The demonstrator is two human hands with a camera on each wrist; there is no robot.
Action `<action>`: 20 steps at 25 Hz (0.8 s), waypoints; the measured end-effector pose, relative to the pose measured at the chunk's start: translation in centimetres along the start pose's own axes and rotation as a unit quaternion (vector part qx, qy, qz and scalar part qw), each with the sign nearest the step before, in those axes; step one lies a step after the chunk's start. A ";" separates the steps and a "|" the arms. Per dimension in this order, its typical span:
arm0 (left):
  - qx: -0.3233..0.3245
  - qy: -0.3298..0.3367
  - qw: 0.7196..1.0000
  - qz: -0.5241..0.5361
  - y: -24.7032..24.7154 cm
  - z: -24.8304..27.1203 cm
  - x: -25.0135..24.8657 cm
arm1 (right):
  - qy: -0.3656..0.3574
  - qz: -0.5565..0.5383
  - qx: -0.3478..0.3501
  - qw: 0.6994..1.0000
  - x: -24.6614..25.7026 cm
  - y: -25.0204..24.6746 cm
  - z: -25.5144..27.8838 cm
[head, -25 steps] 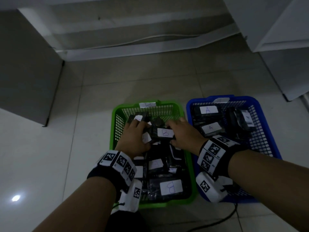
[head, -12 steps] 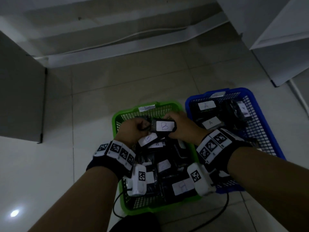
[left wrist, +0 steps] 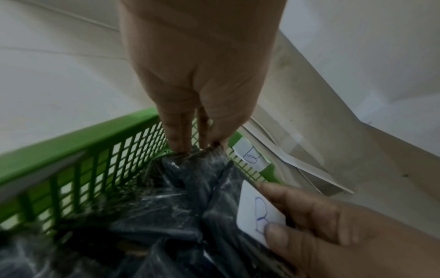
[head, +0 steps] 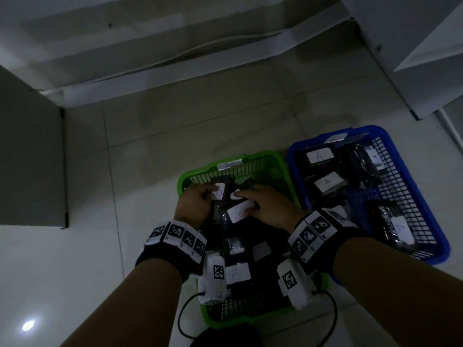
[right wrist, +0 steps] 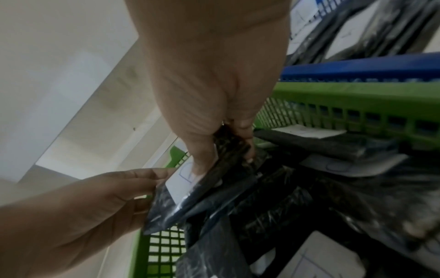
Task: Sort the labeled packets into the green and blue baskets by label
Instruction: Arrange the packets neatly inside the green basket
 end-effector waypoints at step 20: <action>-0.132 -0.129 0.976 0.115 1.7 2.9 0.1 | 0.009 -0.111 -0.038 0.993 -2.2 -5.4 -0.6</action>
Point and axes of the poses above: each hand's wrist, its own z-axis away from the middle knuckle, its own y-axis out of the palm, x = y × z, the point moved 4 cm from there along -z, towards the middle knuckle, and after that the axes turned 1 degree about -z, right-handed, at the moved point
